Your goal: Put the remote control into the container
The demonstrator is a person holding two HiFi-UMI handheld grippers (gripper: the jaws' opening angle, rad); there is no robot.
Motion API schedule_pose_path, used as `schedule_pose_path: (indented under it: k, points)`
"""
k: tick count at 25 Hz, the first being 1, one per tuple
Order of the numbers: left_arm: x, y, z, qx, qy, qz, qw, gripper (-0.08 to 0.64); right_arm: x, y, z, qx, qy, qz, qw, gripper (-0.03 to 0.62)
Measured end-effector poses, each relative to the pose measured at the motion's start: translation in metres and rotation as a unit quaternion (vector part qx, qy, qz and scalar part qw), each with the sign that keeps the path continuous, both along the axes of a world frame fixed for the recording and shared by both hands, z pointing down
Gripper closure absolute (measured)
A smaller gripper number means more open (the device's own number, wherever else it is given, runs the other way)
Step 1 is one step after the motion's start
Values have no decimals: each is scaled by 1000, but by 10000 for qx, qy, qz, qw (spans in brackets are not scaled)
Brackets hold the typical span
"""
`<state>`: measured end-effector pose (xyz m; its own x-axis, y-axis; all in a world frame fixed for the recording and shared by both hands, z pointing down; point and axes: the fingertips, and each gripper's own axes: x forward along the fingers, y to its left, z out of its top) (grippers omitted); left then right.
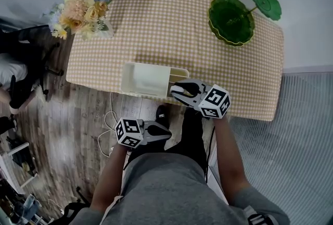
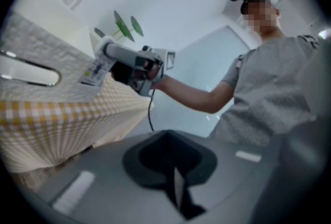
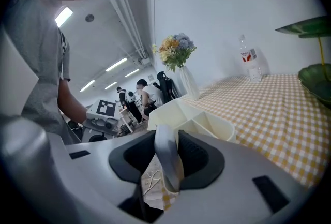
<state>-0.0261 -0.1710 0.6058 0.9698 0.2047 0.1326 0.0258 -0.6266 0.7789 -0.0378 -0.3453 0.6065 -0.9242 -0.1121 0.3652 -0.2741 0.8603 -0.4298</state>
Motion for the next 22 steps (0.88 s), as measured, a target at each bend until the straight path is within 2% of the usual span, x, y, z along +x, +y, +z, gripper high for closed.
schedule_pose_path:
  k: [15,22]
  points:
    - [5,-14,-9,238,15,13,9997,560,16,-27,-22,312,16,523,9981,469]
    - [7,-25,-12,419,16,-204,9989,560,25,-31,-36,514,-35,687,9963,469]
